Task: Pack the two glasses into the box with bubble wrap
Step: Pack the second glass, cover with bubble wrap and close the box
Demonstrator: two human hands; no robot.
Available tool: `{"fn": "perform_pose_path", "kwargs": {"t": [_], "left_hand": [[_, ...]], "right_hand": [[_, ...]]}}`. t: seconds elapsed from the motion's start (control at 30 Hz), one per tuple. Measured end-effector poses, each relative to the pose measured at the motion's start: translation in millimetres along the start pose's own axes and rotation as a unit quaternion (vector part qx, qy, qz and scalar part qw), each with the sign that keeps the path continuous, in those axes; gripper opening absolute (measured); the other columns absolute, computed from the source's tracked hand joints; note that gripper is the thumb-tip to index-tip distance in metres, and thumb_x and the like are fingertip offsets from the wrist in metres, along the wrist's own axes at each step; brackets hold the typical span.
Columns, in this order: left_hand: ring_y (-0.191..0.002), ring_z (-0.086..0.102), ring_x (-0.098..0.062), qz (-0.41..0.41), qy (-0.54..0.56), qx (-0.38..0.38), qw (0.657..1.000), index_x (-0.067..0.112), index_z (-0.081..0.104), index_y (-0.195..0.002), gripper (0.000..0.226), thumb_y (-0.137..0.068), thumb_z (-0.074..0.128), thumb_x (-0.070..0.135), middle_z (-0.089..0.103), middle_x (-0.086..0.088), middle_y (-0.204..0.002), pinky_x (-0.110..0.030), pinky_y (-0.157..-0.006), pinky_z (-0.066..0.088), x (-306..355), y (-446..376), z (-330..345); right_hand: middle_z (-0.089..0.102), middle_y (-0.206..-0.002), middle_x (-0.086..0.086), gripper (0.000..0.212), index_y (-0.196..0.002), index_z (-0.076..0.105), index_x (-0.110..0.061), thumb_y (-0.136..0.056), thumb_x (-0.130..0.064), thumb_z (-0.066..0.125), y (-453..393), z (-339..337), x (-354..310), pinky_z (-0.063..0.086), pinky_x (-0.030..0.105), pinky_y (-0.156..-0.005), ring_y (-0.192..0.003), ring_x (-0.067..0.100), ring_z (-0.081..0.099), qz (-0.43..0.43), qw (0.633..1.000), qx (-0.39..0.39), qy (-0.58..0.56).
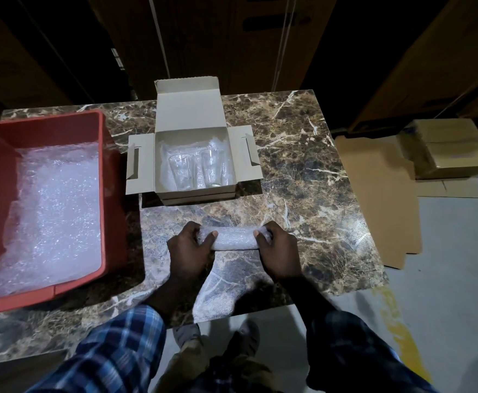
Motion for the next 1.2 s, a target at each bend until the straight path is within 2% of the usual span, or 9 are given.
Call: {"fn": "perform_pose_path", "kwargs": {"t": [0.1, 0.23, 0.37, 0.5, 0.63, 0.77, 0.9, 1.03, 1.2], "left_hand": [[-0.069, 0.061, -0.022, 0.034, -0.077, 0.013, 0.996, 0.027, 0.049, -0.088, 0.029, -0.082, 0.075, 0.038, 0.062, 0.003, -0.073, -0.043, -0.086, 0.046, -2, -1, 6], [-0.088, 0.053, -0.022, 0.107, -0.172, 0.038, 0.979, 0.019, 0.053, -0.098, 0.023, -0.088, 0.072, 0.025, 0.054, 0.000, -0.096, -0.041, -0.088, 0.031, 6, 2, 8], [-0.097, 0.047, -0.027, 0.263, -0.325, 0.010, 0.908, 0.020, 0.064, -0.102, 0.025, -0.081, 0.072, 0.011, 0.051, -0.005, -0.109, -0.041, -0.083, 0.032, 5, 10, 10], [-0.108, 0.046, -0.028, 0.401, -0.381, -0.022, 0.833, 0.018, 0.068, -0.105, 0.026, -0.079, 0.066, 0.023, 0.065, -0.002, -0.117, -0.045, -0.090, 0.030, 1, 14, 10], [-0.119, 0.054, -0.030, 0.418, -0.377, -0.046, 0.825, 0.015, 0.066, -0.119, 0.037, -0.091, 0.055, 0.036, 0.067, 0.002, -0.122, -0.048, -0.095, 0.032, -9, 16, 2], [-0.117, 0.055, -0.030, 0.433, -0.409, -0.059, 0.801, 0.023, 0.065, -0.125, 0.038, -0.094, 0.055, 0.043, 0.065, 0.003, -0.127, -0.051, -0.091, 0.035, -12, 16, -1], [-0.111, 0.050, -0.027, 0.401, -0.397, -0.046, 0.824, 0.023, 0.066, -0.117, 0.028, -0.096, 0.053, 0.037, 0.067, 0.009, -0.123, -0.048, -0.088, 0.033, -7, 16, -3], [-0.106, 0.047, -0.021, 0.326, -0.329, -0.040, 0.885, 0.032, 0.065, -0.105, 0.016, -0.097, 0.056, 0.042, 0.066, 0.020, -0.110, -0.040, -0.086, 0.022, -1, 13, -5], [-0.104, 0.038, -0.014, 0.223, -0.296, -0.040, 0.928, 0.037, 0.068, -0.094, 0.022, -0.096, 0.052, 0.051, 0.062, 0.021, -0.100, -0.034, -0.080, 0.015, -2, 0, -3]], "right_hand": [[0.063, -0.079, 0.007, 0.018, -0.099, 0.051, -0.011, -0.092, -0.019, 0.065, 0, 5, -3, 0.045, 0.037, -0.068, -0.070, 0.030, 0.061, -0.013, 0.999, 0.003, 0.035], [0.056, -0.100, 0.005, 0.023, -0.109, 0.051, -0.018, -0.090, -0.020, 0.065, 0, 11, -6, 0.039, 0.043, -0.082, -0.092, 0.028, 0.054, -0.034, 0.985, 0.025, 0.165], [0.053, -0.097, 0.009, 0.029, -0.107, 0.063, -0.016, -0.081, -0.003, 0.058, 2, 20, -12, 0.036, 0.040, -0.073, -0.086, 0.027, 0.049, -0.177, 0.931, 0.034, 0.318], [0.060, -0.096, 0.008, 0.022, -0.099, 0.067, -0.010, -0.080, -0.011, 0.056, 9, 23, -8, 0.034, 0.041, -0.076, -0.084, 0.030, 0.056, -0.274, 0.909, 0.002, 0.314], [0.063, -0.102, 0.010, 0.031, -0.108, 0.065, -0.009, -0.086, -0.030, 0.058, 17, 17, -7, 0.041, 0.043, -0.084, -0.092, 0.030, 0.057, -0.287, 0.905, -0.011, 0.315], [0.063, -0.099, 0.015, 0.039, -0.119, 0.063, -0.018, -0.081, -0.018, 0.073, 17, 21, -4, 0.036, 0.043, -0.086, -0.089, 0.032, 0.059, -0.308, 0.888, 0.003, 0.340], [0.065, -0.100, 0.012, 0.033, -0.107, 0.068, -0.020, -0.076, -0.018, 0.080, 14, 25, -3, 0.031, 0.040, -0.084, -0.089, 0.030, 0.060, -0.278, 0.901, 0.006, 0.333], [0.066, -0.102, 0.000, 0.011, -0.096, 0.071, -0.024, -0.087, -0.029, 0.071, 11, 24, -2, 0.029, 0.038, -0.084, -0.095, 0.022, 0.058, -0.216, 0.938, 0.031, 0.268], [0.066, -0.090, -0.010, 0.024, -0.084, 0.067, -0.027, -0.092, -0.042, 0.050, 4, 19, 1, 0.026, 0.038, -0.082, -0.091, 0.017, 0.057, -0.143, 0.956, 0.043, 0.254]]}}
Point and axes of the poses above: each hand's wrist, its own y-axis away from the middle knuckle, its own z-axis out of the palm, x = y × z, the point moved 3 cm from there along -y, towards the middle knuckle
